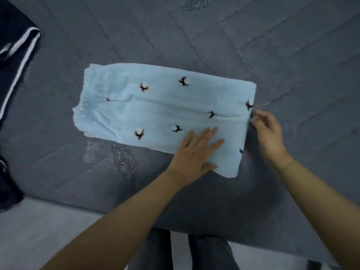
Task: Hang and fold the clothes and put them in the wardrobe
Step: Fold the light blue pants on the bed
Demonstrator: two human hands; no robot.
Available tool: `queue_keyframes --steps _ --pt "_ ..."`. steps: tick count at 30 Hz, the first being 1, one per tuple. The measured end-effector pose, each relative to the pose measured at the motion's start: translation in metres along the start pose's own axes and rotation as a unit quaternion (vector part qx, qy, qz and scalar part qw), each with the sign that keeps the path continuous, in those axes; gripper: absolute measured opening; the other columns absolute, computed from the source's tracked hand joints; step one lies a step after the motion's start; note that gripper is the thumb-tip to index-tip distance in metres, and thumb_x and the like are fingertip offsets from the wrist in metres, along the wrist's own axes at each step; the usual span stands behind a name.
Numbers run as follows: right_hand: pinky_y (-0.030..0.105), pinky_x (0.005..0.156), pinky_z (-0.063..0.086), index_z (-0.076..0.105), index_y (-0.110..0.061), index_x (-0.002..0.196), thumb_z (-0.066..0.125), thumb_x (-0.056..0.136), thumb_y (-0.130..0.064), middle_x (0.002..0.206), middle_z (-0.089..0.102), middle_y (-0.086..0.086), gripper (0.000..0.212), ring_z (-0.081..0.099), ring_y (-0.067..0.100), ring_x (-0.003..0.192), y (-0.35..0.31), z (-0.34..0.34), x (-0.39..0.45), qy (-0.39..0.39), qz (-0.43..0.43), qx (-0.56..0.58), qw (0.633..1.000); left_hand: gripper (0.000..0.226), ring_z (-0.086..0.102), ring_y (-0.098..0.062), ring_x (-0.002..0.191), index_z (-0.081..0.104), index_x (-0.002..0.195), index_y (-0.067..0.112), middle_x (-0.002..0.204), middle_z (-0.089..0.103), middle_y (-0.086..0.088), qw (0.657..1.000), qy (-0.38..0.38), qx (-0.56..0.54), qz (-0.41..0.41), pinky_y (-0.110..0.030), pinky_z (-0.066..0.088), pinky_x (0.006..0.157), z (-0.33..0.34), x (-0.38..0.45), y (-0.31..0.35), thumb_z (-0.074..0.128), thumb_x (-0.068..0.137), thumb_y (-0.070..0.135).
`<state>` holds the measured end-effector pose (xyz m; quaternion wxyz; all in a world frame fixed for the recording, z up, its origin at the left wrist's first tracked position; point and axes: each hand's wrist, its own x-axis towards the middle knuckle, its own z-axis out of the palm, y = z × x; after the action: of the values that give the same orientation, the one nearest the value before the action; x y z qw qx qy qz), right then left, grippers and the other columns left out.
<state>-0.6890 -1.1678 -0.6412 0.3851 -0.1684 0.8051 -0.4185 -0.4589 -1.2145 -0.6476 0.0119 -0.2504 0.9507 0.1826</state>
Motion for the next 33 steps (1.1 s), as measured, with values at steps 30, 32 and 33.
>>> queue_keyframes --steps 30,32,33 --pt "0.037 0.094 0.054 0.064 -0.015 0.124 0.066 0.09 -0.033 0.115 0.071 0.003 0.038 0.065 0.022 0.11 -0.019 0.009 0.051 -0.201 0.157 0.144 0.956 0.083 0.04 -0.02 0.139 0.047 0.142 0.023 0.149 0.044 -0.003 0.974 0.096 0.021 -0.206 -0.049 0.028 0.115 0.077 0.029 0.091 0.08 0.068 0.042" --pt "0.039 0.098 0.051 0.062 -0.016 0.127 0.06 0.093 -0.041 0.121 0.069 0.003 0.042 0.064 0.021 0.114 -0.023 0.007 0.05 -0.226 0.163 0.174 0.945 0.062 0.051 -0.018 0.129 0.059 0.131 0.02 0.138 0.056 0.0 0.957 0.18 -0.054 -0.221 -0.045 0.034 0.11 0.074 0.033 0.088 0.079 0.072 0.028" --pt "0.037 0.096 0.052 0.061 -0.017 0.127 0.054 0.095 -0.047 0.121 0.068 0.001 0.044 0.064 0.02 0.113 -0.025 0.004 0.049 -0.238 0.161 0.19 0.939 0.056 0.056 -0.019 0.123 0.062 0.127 0.018 0.132 0.061 0.0 0.944 0.211 -0.11 -0.23 -0.043 0.037 0.107 0.07 0.031 0.086 0.079 0.075 0.025"
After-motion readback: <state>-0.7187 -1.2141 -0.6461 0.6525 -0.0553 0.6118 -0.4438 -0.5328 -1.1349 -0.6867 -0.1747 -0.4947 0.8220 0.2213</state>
